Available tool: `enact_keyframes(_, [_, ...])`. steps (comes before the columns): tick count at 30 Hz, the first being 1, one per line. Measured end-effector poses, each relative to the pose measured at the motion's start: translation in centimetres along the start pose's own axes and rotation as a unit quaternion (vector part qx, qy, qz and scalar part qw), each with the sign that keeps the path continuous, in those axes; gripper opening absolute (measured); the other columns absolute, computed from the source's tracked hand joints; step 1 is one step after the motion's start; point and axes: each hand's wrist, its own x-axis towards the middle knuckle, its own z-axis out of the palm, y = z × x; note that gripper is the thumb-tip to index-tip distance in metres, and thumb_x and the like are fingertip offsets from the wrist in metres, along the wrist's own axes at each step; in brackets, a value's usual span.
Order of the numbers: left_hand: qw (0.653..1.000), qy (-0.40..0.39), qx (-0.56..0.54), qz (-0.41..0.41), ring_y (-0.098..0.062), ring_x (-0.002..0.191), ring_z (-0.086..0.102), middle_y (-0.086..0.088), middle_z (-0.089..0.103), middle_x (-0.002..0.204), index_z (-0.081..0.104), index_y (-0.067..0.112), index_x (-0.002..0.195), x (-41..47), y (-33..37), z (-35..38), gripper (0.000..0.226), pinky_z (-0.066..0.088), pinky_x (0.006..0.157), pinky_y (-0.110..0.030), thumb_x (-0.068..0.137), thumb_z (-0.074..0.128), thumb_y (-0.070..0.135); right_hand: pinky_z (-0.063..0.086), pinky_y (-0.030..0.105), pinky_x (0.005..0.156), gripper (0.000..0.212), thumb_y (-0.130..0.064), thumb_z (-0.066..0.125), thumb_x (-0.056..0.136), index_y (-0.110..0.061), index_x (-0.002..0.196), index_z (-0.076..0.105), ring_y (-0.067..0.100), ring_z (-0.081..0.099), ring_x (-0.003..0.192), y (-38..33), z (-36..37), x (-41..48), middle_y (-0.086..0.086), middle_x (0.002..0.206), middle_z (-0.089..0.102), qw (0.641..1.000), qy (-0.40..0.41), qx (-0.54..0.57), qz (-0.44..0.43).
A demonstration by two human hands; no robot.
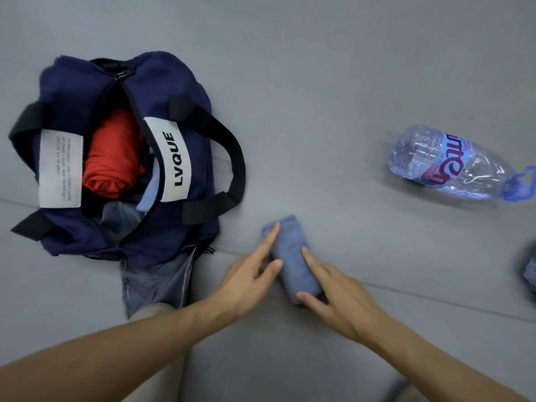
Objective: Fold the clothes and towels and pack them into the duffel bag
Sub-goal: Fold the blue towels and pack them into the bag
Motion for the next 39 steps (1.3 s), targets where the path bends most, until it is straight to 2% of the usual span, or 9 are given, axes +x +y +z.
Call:
enact_keyframes(4, [0.992, 0.011, -0.125, 0.035, -0.008, 0.106, 0.061, 0.005, 0.049, 0.122, 0.033, 0.067, 0.140, 0.5, 2.2, 0.5, 0.057, 0.052, 0.097, -0.037, 0.089, 0.053, 0.053, 0.038, 0.007, 0.083, 0.081, -0.053, 0.064, 0.089, -0.066, 0.141, 0.004, -0.011, 0.055, 0.100, -1.4, -1.4, -0.1, -0.019, 0.140, 0.053, 0.981, 0.028, 0.190, 0.000])
enact_keyframes(8, [0.973, 0.093, -0.179, 0.110, 0.003, 0.115, 0.054, 0.010, 0.040, 0.132, 0.045, 0.059, 0.139, 0.9, 7.1, -3.2, 0.058, 0.049, 0.102, -0.026, 0.093, 0.062, 0.028, 0.054, 0.022, 0.068, 0.090, -0.062, 0.070, 0.076, -0.082, 0.131, 0.003, 0.006, 0.066, 0.074, -4.4, -7.6, 0.2, -0.030, 0.104, 0.064, 0.973, 0.056, 0.223, -0.021])
enact_keyframes(12, [0.946, 0.210, -0.178, 0.170, 0.001, 0.118, 0.052, 0.013, 0.040, 0.132, 0.050, 0.053, 0.139, -0.9, 10.4, -11.1, 0.059, 0.044, 0.101, -0.019, 0.092, 0.064, 0.021, 0.054, 0.020, 0.070, 0.087, -0.095, 0.051, 0.059, -0.072, 0.138, 0.022, 0.010, 0.069, 0.082, -10.4, -15.6, 1.8, -0.031, 0.122, 0.059, 0.970, 0.081, 0.211, -0.084])
enact_keyframes(19, [0.876, 0.422, -0.209, 0.109, 0.001, 0.107, 0.053, 0.008, 0.050, 0.125, 0.049, 0.050, 0.140, -4.0, 4.4, -24.0, 0.059, 0.039, 0.087, -0.008, 0.094, 0.058, 0.015, 0.045, 0.016, 0.085, 0.055, -0.062, 0.047, 0.081, -0.078, 0.130, 0.030, -0.012, 0.055, 0.110, -22.0, -18.4, 7.4, -0.041, 0.137, 0.045, 0.967, 0.109, 0.168, -0.159])
enact_keyframes(23, [0.905, 0.362, -0.217, 0.049, 0.005, 0.117, 0.048, 0.010, 0.049, 0.135, 0.047, 0.052, 0.142, -2.9, -2.4, -25.9, 0.062, 0.040, 0.095, -0.011, 0.096, 0.056, 0.011, 0.037, 0.028, 0.101, 0.046, -0.054, 0.050, 0.094, -0.067, 0.136, 0.038, -0.011, 0.050, 0.117, -25.2, -14.9, 11.0, -0.024, 0.163, -0.002, 0.990, 0.066, 0.070, -0.100])
enact_keyframes(28, [0.947, 0.275, -0.155, 0.050, -0.001, 0.124, 0.045, 0.009, 0.046, 0.137, 0.052, 0.050, 0.139, -0.7, -6.8, -23.9, 0.064, 0.036, 0.102, -0.011, 0.093, 0.057, 0.008, 0.030, 0.032, 0.112, 0.062, -0.044, 0.052, 0.099, -0.040, 0.155, 0.026, 0.016, 0.015, 0.152, -26.2, -11.5, 13.4, -0.010, 0.166, -0.010, 0.999, 0.042, 0.008, -0.027])
enact_keyframes(32, [0.959, 0.261, -0.102, 0.042, -0.006, 0.115, 0.053, 0.017, 0.043, 0.136, 0.049, 0.058, 0.136, 0.8, -7.1, -22.9, 0.063, 0.046, 0.102, -0.032, 0.092, 0.053, 0.014, 0.038, 0.026, 0.084, 0.072, -0.040, 0.049, 0.100, -0.033, 0.159, 0.010, -0.027, 0.045, 0.105, -26.5, -10.6, 13.2, -0.019, 0.166, -0.004, 0.998, 0.067, 0.009, -0.016])
enact_keyframes(37, [0.964, 0.264, 0.024, 0.008, -0.026, 0.109, 0.060, 0.010, 0.035, 0.147, 0.035, 0.052, 0.148, 2.3, -7.3, -22.9, 0.061, 0.049, 0.094, -0.040, 0.098, 0.045, 0.019, 0.041, 0.010, 0.059, 0.070, -0.034, 0.046, 0.101, -0.034, 0.159, 0.006, -0.013, 0.053, 0.081, -26.7, -10.8, 12.7, -0.020, 0.157, 0.029, 0.994, 0.108, 0.021, -0.001])
enact_keyframes(39, [0.967, 0.233, 0.099, -0.018, -0.033, 0.100, 0.061, 0.007, 0.024, 0.156, 0.022, 0.050, 0.153, 2.3, -7.5, -22.3, 0.061, 0.050, 0.083, -0.040, 0.102, 0.041, 0.023, 0.040, 0.004, 0.065, 0.072, -0.034, 0.047, 0.101, -0.039, 0.158, 0.002, -0.011, 0.054, 0.077, -27.0, -11.0, 12.3, -0.028, 0.161, 0.013, 0.994, 0.104, 0.022, -0.003])
